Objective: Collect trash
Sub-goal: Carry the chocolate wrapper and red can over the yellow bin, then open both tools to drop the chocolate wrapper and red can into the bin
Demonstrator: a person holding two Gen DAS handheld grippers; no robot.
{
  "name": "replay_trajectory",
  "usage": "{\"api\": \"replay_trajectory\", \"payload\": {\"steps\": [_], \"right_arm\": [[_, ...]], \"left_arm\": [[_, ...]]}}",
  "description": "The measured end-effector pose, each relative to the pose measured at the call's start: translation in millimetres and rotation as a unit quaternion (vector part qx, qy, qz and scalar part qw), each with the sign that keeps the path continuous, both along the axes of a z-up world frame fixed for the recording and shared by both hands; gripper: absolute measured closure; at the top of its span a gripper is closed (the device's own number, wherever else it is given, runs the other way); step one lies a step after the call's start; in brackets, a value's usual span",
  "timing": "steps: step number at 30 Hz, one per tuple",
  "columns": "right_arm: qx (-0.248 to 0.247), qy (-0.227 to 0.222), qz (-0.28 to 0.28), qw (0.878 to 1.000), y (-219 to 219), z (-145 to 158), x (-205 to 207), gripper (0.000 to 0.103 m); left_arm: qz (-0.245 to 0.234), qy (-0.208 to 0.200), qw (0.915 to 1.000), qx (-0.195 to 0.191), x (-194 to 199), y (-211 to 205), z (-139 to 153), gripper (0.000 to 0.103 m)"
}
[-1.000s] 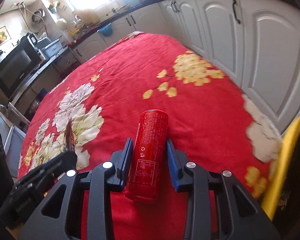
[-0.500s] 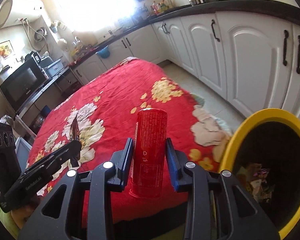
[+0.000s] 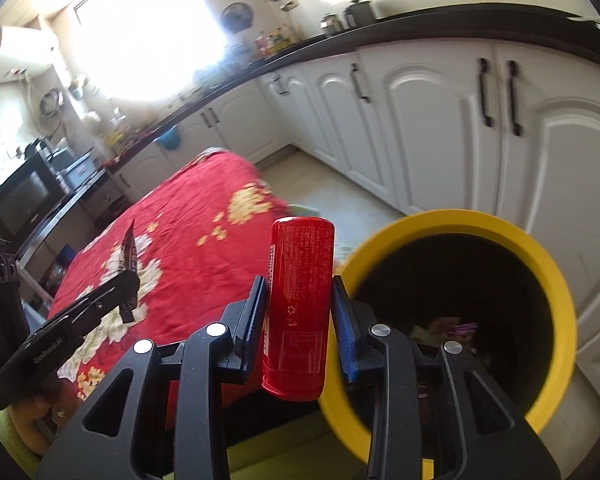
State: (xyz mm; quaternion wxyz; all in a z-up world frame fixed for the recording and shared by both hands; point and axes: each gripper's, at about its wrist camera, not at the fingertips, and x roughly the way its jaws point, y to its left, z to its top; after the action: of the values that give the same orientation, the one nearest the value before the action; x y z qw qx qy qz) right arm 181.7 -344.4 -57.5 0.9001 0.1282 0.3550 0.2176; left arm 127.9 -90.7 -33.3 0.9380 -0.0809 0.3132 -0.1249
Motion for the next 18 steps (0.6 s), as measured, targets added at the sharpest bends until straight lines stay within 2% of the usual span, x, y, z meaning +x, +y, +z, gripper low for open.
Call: {"api": "replay_trajectory", "payload": {"steps": [8,18], "right_arm": [[-0.005,0.002,-0.048,0.999,-42.9,-12.0,-5.4,0.072],[0.004,0.031,-0.083,0.996,-77.2,-44.5,-8.0,0.072]], "left_arm": [[-0.048,0.002,0.9987,0.014,14.6,-49.2,-2.4,0.091],[-0.103,0.009,0.9936,0.044,31.3,-104.1,-14.9,0.091]]}}
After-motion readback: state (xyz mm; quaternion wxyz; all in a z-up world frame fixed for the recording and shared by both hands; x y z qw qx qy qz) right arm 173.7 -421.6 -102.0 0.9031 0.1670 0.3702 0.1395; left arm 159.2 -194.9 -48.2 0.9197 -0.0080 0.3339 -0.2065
